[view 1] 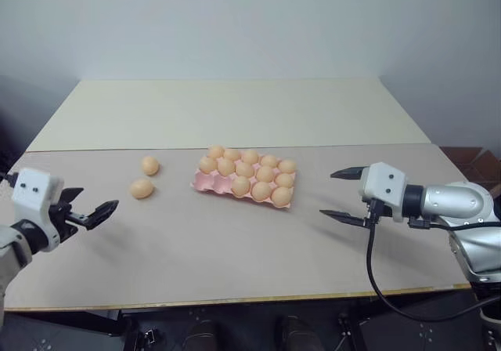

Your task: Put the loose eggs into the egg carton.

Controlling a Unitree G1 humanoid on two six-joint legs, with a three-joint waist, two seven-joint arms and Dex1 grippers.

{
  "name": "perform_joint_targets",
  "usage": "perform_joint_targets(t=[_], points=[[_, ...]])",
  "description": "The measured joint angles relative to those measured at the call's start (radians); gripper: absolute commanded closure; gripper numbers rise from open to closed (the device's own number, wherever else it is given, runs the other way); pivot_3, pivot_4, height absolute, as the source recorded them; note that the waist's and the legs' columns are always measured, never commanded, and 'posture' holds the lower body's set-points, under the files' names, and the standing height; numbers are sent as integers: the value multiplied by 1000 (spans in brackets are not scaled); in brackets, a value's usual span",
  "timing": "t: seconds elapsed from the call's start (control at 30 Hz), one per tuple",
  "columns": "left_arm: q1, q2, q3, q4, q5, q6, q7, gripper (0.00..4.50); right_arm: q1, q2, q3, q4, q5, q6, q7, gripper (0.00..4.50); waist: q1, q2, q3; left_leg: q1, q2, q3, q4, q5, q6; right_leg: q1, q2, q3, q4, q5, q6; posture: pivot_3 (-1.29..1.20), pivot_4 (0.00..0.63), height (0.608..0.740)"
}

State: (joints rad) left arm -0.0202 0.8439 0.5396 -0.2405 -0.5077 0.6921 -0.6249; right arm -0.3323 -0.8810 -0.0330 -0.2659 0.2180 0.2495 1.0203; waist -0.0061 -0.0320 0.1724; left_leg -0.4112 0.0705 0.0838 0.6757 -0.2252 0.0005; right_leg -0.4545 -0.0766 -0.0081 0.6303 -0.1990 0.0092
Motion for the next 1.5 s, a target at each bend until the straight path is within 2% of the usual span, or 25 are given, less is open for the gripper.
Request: perform_joint_targets(t=[0.2,0.33,0.47,0.83,1.03,1.13,1.3,1.33,1.5], points=[[-157,-64,-154,138,63,-100,5,0,0,9,7,-8,1,14,-20,19,4,-1,-1,-1,0,0,1,0,0,0,0,1,0,4,6,0,150,740],[-277,-112,-245,288,132,-186,12,0,0,10,9,-12,1,29,-30,19,5,-2,-1,-2,-1,0,1,0,0,0,1,1,-1,6,3,0,150,740],[-338,-143,-285,391,165,-210,20,0,22,3,4,-30,1,41,-37,19,5,-2,-1,-2,-1,0,1,0,0,0,1,1,-1,7,3,0,150,740],[-394,-151,-313,554,194,-167,16,0,86,-12,-26,-79,-1,57,-68,19,6,-2,-1,-3,-1,-1,3,0,0,0,1,1,0,5,8,0,150,740],[-508,-174,-366,687,233,-207,-2,0,71,-11,-23,-74,-17,57,-88,19,16,-3,-2,-3,-2,-1,5,0,0,1,0,1,-1,6,9,0,150,740],[-540,-182,-382,761,251,-245,-30,573,65,-9,-21,-74,-19,59,-101,0,15,-3,-2,-3,-2,-1,4,0,0,1,0,2,-1,8,6,0,150,740],[-564,-201,-379,808,254,-283,-37,2096,76,-9,-21,-74,-22,63,-116,0,17,-4,-2,-4,-2,-1,4,0,0,1,0,1,-1,8,6,0,150,740],[-567,-203,-379,815,255,-287,-35,2290,78,-9,-21,-74,-22,64,-117,0,17,-4,-2,-3,-2,-1,4,0,0,1,0,1,-1,8,6,0,150,740],[-567,-208,-381,818,261,-297,-45,2332,86,-9,-21,-78,-22,68,-128,0,17,-4,-2,-3,-2,-1,5,0,0,1,0,2,-1,7,9,0,150,740]])
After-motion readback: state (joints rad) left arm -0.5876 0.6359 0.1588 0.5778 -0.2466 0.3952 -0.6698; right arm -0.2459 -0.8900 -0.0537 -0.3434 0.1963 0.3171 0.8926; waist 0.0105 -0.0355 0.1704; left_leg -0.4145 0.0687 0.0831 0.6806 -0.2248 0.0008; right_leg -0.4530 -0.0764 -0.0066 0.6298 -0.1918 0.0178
